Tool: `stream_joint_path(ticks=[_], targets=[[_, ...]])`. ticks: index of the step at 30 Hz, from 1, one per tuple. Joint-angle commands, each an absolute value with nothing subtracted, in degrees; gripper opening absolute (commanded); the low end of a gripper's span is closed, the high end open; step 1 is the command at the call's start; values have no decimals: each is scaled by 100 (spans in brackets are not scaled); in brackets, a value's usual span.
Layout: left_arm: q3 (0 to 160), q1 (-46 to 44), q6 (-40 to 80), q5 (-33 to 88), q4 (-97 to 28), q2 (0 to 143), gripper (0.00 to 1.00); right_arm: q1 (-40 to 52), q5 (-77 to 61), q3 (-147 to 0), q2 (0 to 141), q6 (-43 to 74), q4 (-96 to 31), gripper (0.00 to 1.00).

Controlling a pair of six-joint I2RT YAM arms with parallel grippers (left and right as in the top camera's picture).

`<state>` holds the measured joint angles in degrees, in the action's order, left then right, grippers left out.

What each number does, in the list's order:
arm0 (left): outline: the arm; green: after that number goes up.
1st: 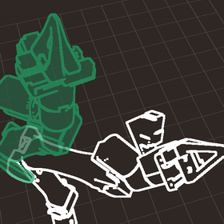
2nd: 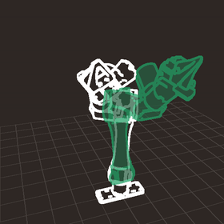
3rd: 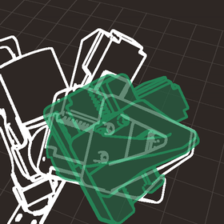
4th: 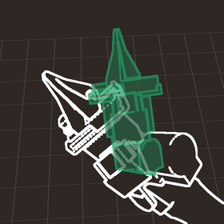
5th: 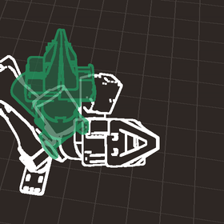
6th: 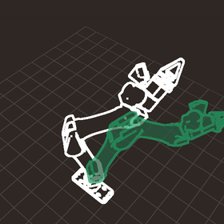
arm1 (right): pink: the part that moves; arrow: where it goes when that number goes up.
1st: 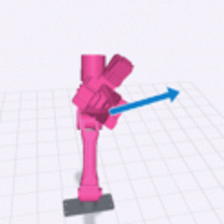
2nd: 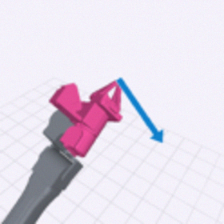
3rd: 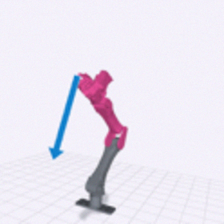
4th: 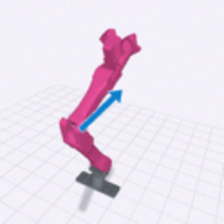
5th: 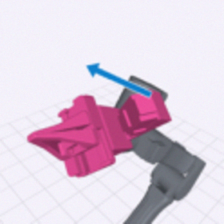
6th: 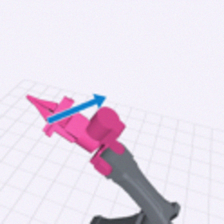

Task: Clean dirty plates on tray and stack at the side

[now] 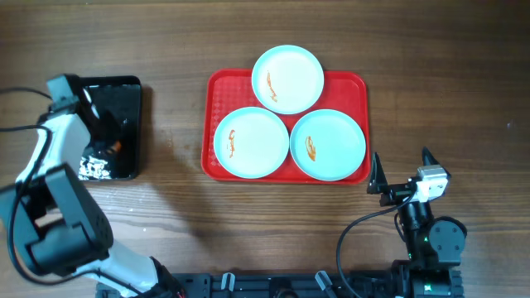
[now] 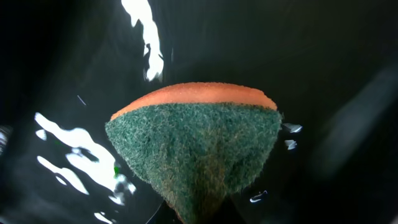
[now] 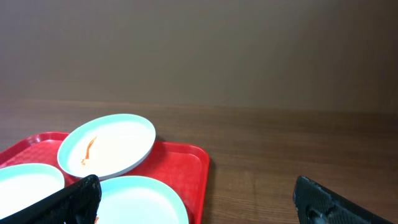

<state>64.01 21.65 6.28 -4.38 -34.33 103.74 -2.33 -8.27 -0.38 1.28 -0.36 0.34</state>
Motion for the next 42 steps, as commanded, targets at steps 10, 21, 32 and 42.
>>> stream_joint_path(ticks=[10, 21, 32, 42], targets=[[7105, 2165, 626, -349, -3514, 8903, 4, -207, -744, -32, 139, -137, 45, 100], [6434, 2163, 620, -1205, -3538, 9979, 4, -207, -744, -32, 139, -134, 45, 100], [7137, 2158, 1144, 1059, -3422, 8313, 4, -207, -744, -32, 139, -137, 45, 100], [7131, 2158, 1162, 1352, -4532, 8040, 4, -207, -2716, -32, 139, 2390, 370, 100]])
